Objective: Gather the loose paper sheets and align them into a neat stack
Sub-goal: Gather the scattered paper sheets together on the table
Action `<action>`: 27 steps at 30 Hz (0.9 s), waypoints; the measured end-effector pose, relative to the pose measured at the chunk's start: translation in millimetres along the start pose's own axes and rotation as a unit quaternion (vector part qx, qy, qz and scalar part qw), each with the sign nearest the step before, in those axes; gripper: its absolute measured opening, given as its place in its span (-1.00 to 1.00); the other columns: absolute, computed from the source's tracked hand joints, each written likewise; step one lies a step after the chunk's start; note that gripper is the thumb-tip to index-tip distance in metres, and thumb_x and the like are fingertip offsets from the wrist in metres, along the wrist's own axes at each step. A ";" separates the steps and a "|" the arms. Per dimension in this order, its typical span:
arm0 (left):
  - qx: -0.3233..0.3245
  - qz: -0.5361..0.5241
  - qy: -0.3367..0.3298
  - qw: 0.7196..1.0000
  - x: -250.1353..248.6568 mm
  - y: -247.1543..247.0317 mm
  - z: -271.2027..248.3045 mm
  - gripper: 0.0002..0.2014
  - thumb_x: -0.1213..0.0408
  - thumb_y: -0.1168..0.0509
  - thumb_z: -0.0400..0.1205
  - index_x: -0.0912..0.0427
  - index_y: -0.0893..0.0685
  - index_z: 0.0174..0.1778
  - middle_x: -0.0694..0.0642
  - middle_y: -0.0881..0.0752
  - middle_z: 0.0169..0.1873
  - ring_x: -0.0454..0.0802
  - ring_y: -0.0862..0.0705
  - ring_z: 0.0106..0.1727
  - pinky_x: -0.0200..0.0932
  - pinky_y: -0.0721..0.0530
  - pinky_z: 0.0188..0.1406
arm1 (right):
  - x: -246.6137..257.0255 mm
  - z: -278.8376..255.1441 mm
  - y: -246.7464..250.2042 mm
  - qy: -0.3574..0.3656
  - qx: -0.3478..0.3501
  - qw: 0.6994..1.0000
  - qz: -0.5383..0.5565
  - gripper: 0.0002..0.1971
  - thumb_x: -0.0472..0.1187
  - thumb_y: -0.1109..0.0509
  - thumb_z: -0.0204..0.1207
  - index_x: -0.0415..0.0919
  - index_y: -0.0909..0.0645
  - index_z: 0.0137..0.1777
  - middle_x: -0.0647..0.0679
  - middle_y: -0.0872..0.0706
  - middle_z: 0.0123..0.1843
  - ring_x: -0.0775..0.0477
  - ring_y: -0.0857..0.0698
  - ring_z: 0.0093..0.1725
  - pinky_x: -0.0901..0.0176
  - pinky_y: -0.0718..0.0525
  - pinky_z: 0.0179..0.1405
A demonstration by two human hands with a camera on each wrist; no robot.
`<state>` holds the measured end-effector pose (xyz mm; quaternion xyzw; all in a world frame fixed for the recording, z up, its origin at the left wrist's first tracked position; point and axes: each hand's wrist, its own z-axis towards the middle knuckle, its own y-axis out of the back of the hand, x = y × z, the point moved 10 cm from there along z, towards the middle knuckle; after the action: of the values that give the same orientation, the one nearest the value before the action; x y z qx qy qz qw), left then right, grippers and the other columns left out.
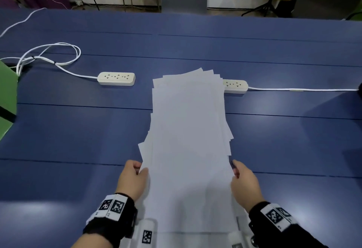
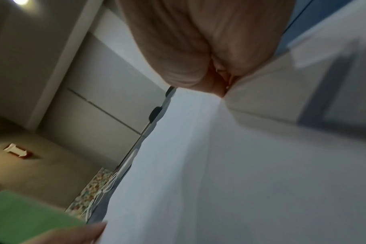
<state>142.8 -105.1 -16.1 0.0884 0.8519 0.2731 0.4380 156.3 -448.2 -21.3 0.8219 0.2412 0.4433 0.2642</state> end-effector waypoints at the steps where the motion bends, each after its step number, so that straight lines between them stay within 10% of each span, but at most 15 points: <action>1: 0.016 0.011 0.002 1.000 4.2 2.0 -0.4 -0.93 0.35 -0.30 0.58 0.22 -0.53 -0.13 0.09 -0.62 -0.28 0.00 -0.53 -0.29 -0.22 -0.44 -0.36 | -6.6 0.6 5.8 -0.012 -0.012 1.000 0.015 -0.47 -0.53 -0.08 0.56 -0.30 -0.41 0.54 -0.23 -0.62 0.37 -0.22 -0.57 0.36 0.27 -0.40 0.15; 8: 0.016 0.005 0.021 1.000 20.9 9.8 -2.6 -0.86 0.40 -0.29 0.53 0.23 -0.54 -0.35 0.13 -0.60 -0.37 0.05 -0.50 -0.33 -0.10 -0.48 -0.30 | -25.8 -2.6 22.3 -0.022 -0.075 0.991 0.104 -0.50 -0.58 -0.04 0.48 -0.25 -0.60 0.30 -0.16 -0.73 0.08 -0.21 -0.67 0.13 0.09 -0.57 0.12; 14: 0.053 -0.079 0.025 0.995 8.5 -11.5 -13.1 -0.64 -0.05 -0.33 0.57 0.20 -0.56 0.00 -0.02 -0.57 -0.19 -0.03 -0.54 -0.16 -0.13 -0.46 -0.15 | -12.3 -8.6 8.1 0.033 -0.040 0.996 0.079 -0.42 -0.57 -0.04 0.45 -0.02 -0.65 0.23 -0.04 -0.76 0.07 -0.16 -0.68 0.10 -0.03 -0.65 0.25; 18: 0.054 0.041 -0.015 0.998 5.2 -4.2 -15.1 -0.76 0.14 -0.41 0.53 0.15 -0.48 -0.11 0.04 -0.66 -0.24 -0.02 -0.59 -0.25 -0.15 -0.47 -0.30 | -20.4 -1.2 19.5 0.021 -0.054 0.995 0.080 -0.45 -0.54 -0.04 0.47 -0.10 -0.64 0.31 -0.07 -0.75 0.17 -0.18 -0.68 0.20 -0.02 -0.61 0.33; 27: -0.007 0.068 -0.062 0.996 2.3 -8.3 -28.2 -0.91 0.36 -0.31 0.60 0.16 -0.50 -0.11 0.10 -0.66 -0.20 0.05 -0.56 -0.22 -0.15 -0.41 -0.28 | 6.2 -5.1 -9.7 0.069 0.038 0.997 0.018 -0.73 -0.36 -0.12 0.52 -0.15 -0.57 0.11 -0.15 -0.56 -0.06 -0.05 -0.52 -0.26 0.19 -0.56 -0.26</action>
<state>119.7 -122.0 -9.1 0.1601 0.8133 0.3020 0.4708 153.4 -435.9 -21.5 0.8028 0.2610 0.4943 0.2075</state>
